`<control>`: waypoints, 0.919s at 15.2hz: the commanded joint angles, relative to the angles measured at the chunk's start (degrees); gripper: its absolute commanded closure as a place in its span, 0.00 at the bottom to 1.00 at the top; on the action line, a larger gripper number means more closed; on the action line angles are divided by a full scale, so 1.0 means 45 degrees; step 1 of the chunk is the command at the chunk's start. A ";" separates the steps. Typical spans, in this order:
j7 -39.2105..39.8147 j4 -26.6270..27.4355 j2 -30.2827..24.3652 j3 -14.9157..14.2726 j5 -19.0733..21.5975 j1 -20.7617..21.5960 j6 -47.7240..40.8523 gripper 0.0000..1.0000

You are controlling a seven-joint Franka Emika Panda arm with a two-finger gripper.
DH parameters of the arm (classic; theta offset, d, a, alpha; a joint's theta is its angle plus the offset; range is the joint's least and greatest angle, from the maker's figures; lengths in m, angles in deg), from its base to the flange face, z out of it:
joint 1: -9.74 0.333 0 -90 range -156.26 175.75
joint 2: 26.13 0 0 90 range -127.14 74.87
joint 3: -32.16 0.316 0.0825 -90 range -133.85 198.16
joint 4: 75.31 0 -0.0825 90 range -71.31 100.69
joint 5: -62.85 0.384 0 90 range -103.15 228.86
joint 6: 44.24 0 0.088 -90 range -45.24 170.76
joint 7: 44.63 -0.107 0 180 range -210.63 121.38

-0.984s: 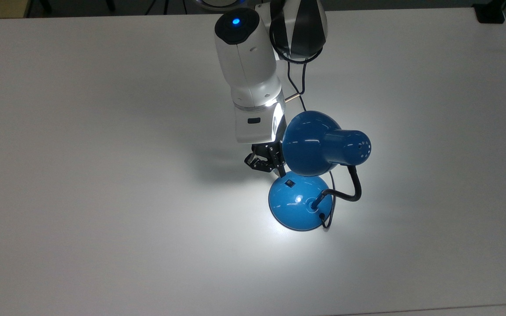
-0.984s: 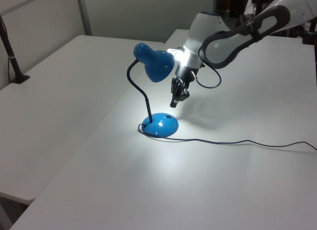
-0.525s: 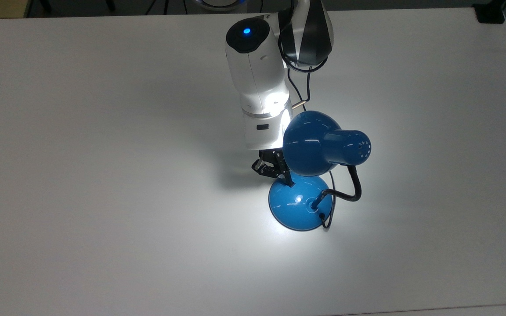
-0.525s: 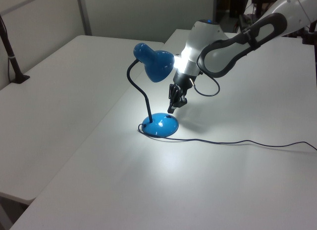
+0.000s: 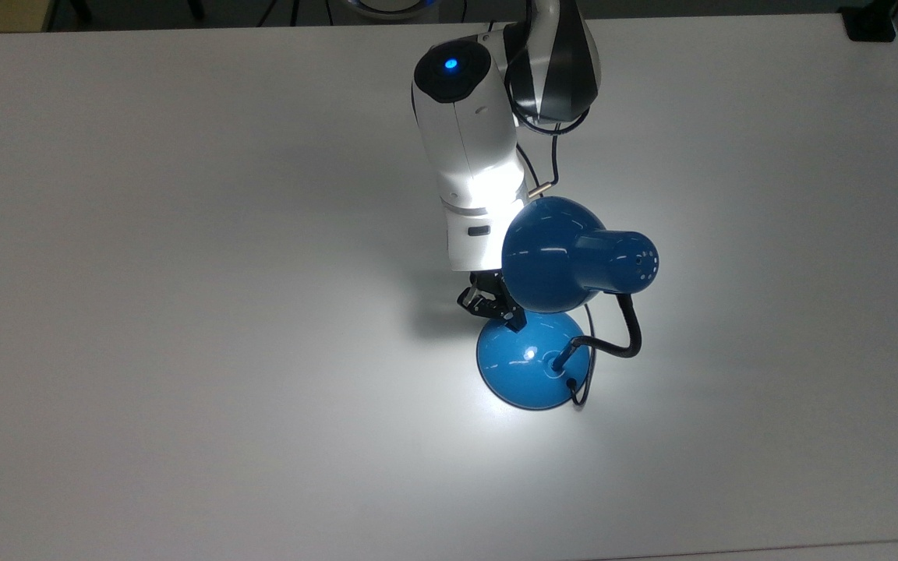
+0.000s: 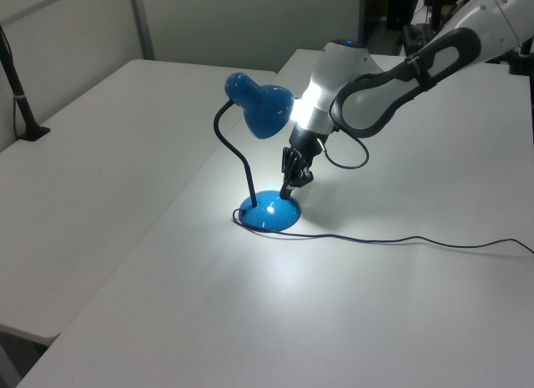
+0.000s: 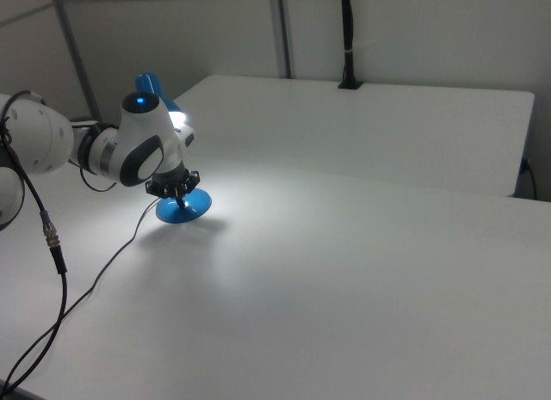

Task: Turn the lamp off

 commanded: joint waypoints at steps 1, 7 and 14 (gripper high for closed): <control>0.0196 -0.0030 0.0173 -0.0206 -0.0223 0.0150 0.0208 1.00; 0.0216 0.0693 0.0251 -0.0225 -0.0380 0.0189 0.0228 1.00; 0.0177 0.1395 -0.0295 -0.0323 -0.0380 0.0052 0.0111 1.00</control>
